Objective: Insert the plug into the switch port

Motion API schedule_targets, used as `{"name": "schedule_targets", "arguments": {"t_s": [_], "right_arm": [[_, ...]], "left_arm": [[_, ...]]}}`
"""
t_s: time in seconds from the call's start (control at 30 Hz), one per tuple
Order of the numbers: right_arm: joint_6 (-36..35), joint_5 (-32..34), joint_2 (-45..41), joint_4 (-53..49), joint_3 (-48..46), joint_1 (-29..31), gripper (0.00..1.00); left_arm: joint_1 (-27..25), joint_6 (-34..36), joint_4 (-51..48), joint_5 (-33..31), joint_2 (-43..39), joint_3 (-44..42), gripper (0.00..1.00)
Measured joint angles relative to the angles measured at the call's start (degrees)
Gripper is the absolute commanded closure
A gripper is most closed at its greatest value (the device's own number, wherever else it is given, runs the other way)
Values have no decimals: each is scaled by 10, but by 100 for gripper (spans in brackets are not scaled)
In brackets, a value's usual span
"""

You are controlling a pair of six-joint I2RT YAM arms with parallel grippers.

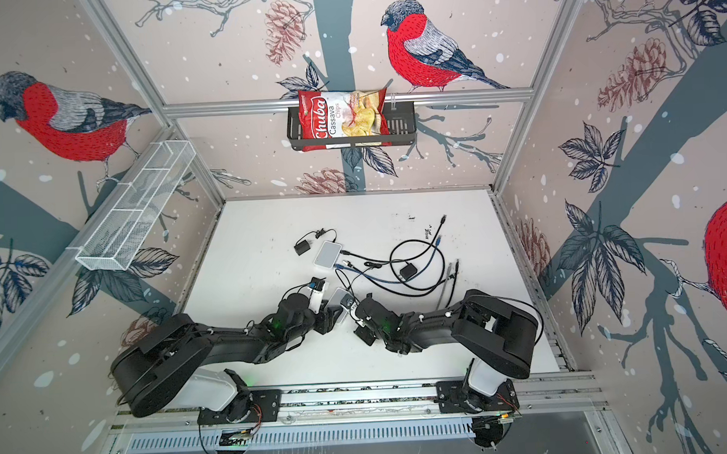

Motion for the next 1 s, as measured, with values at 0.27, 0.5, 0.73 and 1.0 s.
{"name": "schedule_targets", "arguments": {"t_s": [0.27,0.5,0.73,1.0], "right_arm": [[-38,-9,11,18,4,-5,100],[-66,-32,10,19,4,-16,100],[-66,-38,25,18,20,-22,100],[-70,-37,38,13,40,-24,100]], "left_arm": [[2,24,36,-3,29,0,43],[3,30,47,-3,35,-1,45],[6,43,78,-12,53,-2,46],[8,44,98,-34,64,-2,47]]}}
